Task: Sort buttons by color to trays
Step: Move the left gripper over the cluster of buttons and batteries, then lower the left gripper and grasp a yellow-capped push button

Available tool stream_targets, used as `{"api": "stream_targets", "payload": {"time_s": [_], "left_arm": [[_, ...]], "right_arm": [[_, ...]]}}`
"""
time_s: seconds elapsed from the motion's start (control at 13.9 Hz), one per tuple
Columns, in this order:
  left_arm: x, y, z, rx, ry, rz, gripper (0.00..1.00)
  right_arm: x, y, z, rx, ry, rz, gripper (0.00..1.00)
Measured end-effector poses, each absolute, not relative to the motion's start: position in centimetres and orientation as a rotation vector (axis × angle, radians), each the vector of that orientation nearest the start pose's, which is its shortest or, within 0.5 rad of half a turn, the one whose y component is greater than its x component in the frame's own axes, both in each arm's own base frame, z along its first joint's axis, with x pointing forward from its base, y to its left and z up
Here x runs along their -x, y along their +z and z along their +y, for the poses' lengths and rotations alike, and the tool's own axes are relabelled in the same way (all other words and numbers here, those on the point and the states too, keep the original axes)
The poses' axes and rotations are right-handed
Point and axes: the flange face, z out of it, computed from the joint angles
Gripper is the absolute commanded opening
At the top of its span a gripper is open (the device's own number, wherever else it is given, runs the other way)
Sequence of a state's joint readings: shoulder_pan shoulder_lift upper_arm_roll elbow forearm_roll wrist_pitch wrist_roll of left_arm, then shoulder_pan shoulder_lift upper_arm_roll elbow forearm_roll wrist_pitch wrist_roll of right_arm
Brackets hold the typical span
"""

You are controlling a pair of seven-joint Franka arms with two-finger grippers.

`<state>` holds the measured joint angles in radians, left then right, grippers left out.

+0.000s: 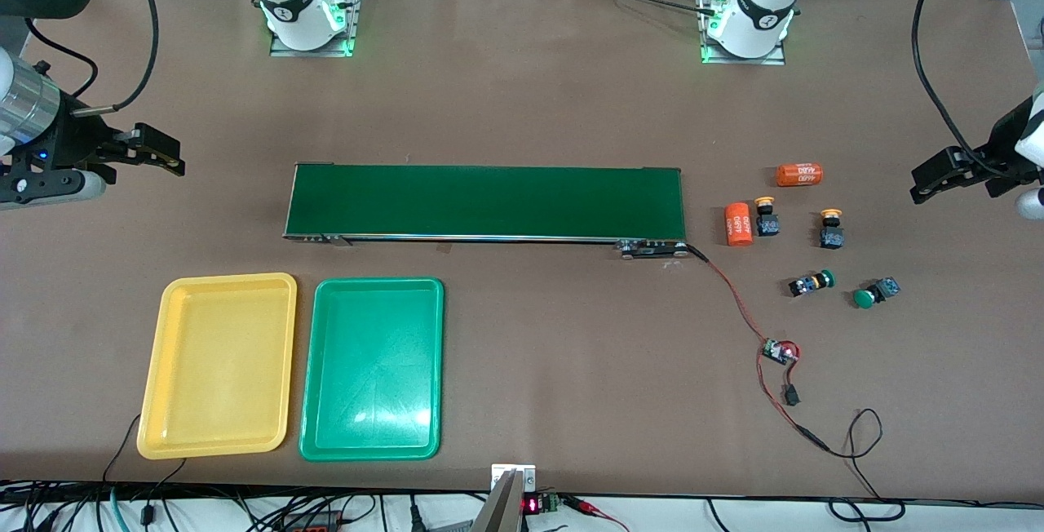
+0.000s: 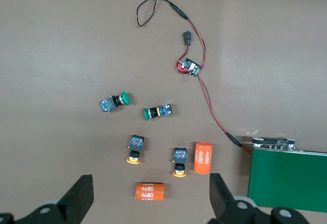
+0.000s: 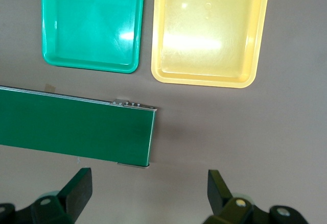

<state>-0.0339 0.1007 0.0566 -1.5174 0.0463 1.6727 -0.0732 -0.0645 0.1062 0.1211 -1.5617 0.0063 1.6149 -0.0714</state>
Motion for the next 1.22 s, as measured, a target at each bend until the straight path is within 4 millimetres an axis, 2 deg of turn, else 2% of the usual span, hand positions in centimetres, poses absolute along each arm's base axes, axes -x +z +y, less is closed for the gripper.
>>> {"api": "stream_targets", "payload": {"time_s": [0.36,0.5,0.57,0.86,1.0,1.22], "left_arm": [[-59.4,59.7,1.6,3.087,-0.064,-0.133,1.00],[-59.6,58.3,1.7,3.088,-0.010,-0.092,1.00],[-59.9,56.8,1.7,3.086,0.043,-0.080,1.00],[-62.3,47.5,1.7,3.065,0.293,-0.071,1.00],[-62.8,42.5,1.6,3.059,0.409,-0.072,1.00],[-62.7,33.7,1.6,3.110,0.397,-0.108,1.00]], "right_arm": [[-58.7,57.2,3.0,3.115,0.082,-0.198,1.00],[-58.7,57.2,3.0,3.115,0.082,-0.197,1.00],[-58.7,57.2,3.0,3.115,0.082,-0.197,1.00],[-58.7,57.2,2.8,3.115,0.083,-0.191,1.00],[-58.8,57.1,2.6,3.115,0.084,-0.187,1.00],[-58.8,57.0,2.6,3.115,0.087,-0.187,1.00]]}}
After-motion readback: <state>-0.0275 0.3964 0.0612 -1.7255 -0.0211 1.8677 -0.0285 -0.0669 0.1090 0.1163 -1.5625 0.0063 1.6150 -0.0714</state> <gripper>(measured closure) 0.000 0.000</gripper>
